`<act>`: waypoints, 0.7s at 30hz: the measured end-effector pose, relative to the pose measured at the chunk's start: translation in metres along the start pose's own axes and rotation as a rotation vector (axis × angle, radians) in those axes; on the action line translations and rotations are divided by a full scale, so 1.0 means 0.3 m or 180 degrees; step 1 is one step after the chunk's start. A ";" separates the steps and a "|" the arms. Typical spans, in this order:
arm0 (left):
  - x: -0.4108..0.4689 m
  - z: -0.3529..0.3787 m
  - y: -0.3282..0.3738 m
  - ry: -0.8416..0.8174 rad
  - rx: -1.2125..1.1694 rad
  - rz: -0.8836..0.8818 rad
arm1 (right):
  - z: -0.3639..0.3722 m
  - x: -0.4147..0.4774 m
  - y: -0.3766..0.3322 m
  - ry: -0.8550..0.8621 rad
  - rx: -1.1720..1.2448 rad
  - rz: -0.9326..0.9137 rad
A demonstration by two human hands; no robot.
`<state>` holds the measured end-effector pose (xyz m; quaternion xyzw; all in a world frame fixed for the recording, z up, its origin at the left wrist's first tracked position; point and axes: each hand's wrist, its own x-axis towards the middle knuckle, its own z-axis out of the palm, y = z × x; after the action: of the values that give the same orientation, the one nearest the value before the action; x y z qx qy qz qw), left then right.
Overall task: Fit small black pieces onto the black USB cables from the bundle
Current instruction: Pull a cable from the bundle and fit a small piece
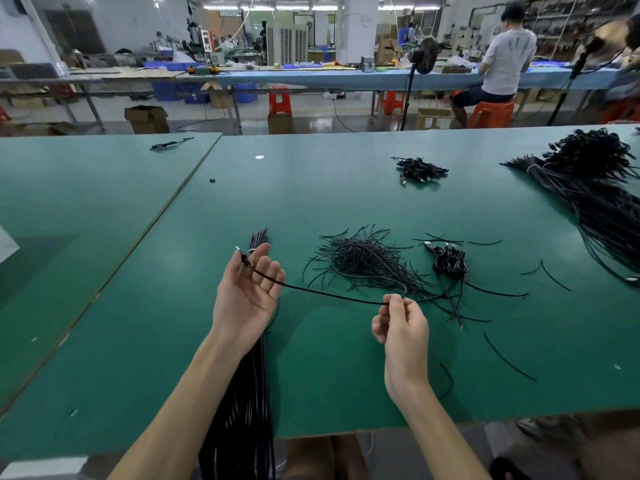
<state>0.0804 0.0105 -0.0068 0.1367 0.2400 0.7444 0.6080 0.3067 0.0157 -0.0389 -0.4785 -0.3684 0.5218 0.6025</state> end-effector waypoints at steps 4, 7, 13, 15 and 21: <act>0.003 -0.002 0.000 -0.0033 -0.0086 0.0070 | -0.002 0.005 0.002 -0.0117 -0.0096 -0.0022; 0.004 -0.006 0.005 -0.0103 -0.0178 0.0043 | 0.004 -0.002 0.003 -0.0058 -0.0244 0.0020; 0.000 0.010 -0.014 -0.0435 0.0454 -0.0153 | 0.023 -0.028 -0.007 -0.0872 -0.1456 -0.0912; -0.004 0.008 -0.025 -0.0565 0.0766 -0.0285 | 0.037 -0.039 -0.010 -0.1364 -0.1774 -0.1117; -0.017 0.011 -0.026 -0.0745 0.1055 -0.0505 | 0.047 -0.060 0.023 -0.2261 -0.2357 -0.1124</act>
<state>0.0896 0.0073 -0.0077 0.3009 0.2969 0.6236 0.6576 0.2883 0.0007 -0.0408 -0.3838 -0.7834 0.3776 0.3105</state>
